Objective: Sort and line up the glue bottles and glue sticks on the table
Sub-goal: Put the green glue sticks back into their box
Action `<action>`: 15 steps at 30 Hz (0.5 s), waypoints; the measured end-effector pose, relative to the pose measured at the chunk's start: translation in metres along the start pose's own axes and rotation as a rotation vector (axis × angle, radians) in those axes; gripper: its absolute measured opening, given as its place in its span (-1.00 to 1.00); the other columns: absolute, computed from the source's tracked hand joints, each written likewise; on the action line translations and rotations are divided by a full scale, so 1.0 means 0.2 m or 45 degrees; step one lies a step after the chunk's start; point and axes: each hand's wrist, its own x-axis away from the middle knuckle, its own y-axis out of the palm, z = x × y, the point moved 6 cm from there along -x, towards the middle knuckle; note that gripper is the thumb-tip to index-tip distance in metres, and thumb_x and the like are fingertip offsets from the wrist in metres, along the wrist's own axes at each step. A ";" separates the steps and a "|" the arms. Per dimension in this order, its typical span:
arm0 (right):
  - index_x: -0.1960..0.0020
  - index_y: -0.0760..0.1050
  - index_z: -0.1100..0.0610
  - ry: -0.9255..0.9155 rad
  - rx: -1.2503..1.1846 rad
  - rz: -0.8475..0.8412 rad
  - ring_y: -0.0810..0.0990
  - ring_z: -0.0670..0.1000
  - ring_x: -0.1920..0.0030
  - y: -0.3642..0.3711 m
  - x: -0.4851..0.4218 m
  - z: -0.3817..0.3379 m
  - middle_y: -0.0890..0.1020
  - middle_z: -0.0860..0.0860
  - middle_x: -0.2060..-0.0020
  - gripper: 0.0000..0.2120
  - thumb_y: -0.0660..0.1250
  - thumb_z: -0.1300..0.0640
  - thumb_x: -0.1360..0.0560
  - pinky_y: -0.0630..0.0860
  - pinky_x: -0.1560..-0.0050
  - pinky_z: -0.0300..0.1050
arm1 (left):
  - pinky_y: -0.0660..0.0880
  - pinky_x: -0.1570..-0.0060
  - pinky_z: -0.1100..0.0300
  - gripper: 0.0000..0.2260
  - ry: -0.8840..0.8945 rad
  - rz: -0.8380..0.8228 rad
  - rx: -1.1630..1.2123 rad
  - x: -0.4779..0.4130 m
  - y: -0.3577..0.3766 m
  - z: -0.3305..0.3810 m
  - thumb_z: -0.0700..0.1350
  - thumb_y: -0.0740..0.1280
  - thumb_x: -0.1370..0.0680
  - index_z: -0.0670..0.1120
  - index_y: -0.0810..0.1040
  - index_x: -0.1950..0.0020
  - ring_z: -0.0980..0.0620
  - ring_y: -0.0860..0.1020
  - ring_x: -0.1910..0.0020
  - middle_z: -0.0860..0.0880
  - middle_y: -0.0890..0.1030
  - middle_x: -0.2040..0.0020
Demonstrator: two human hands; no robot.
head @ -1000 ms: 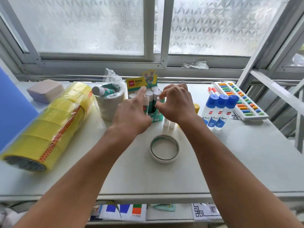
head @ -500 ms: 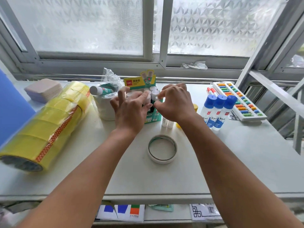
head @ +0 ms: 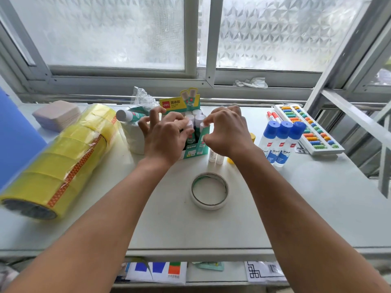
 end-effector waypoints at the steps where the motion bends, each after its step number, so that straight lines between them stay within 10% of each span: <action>1: -0.15 0.62 0.03 0.000 0.003 -0.004 0.35 0.13 -0.22 0.00 0.00 0.00 0.57 -0.02 -0.15 -0.62 0.37 0.16 -0.34 0.27 -0.01 -0.07 | 0.13 -0.06 0.01 -0.78 0.002 0.002 0.001 0.00 0.00 -0.01 0.09 0.38 -0.51 0.06 0.68 -0.09 -0.13 0.37 -0.24 0.14 0.64 -0.10; 8: -0.16 0.61 0.04 0.003 0.007 -0.019 0.35 0.14 -0.23 0.00 0.01 -0.02 0.57 0.01 -0.17 -0.63 0.36 0.11 -0.36 0.31 -0.07 -0.02 | 0.15 -0.12 0.01 -0.69 0.026 -0.026 0.008 0.05 0.01 0.03 0.13 0.28 -0.55 0.11 0.58 -0.26 -0.10 0.28 -0.29 0.00 0.50 -0.25; 12: -0.19 0.59 0.04 -0.017 0.054 -0.013 0.34 0.14 -0.23 0.00 0.02 -0.01 0.56 0.02 -0.16 -0.59 0.37 0.17 -0.34 0.28 -0.02 -0.02 | 0.25 -0.17 -0.03 -0.62 -0.521 0.459 0.078 0.04 -0.25 -0.18 0.02 0.23 -0.50 0.02 0.48 -0.30 -0.12 0.33 -0.31 -0.06 0.46 -0.30; 15: -0.26 0.53 0.05 -0.015 0.061 -0.002 0.33 0.16 -0.24 0.00 0.02 -0.02 0.54 0.05 -0.17 -0.51 0.35 0.19 -0.33 0.29 -0.04 0.00 | 0.19 -0.29 -0.11 -0.50 -1.032 0.420 0.012 0.00 -0.35 -0.44 0.02 0.18 -0.50 -0.03 0.29 -0.44 -0.20 0.23 -0.43 -0.14 0.26 -0.48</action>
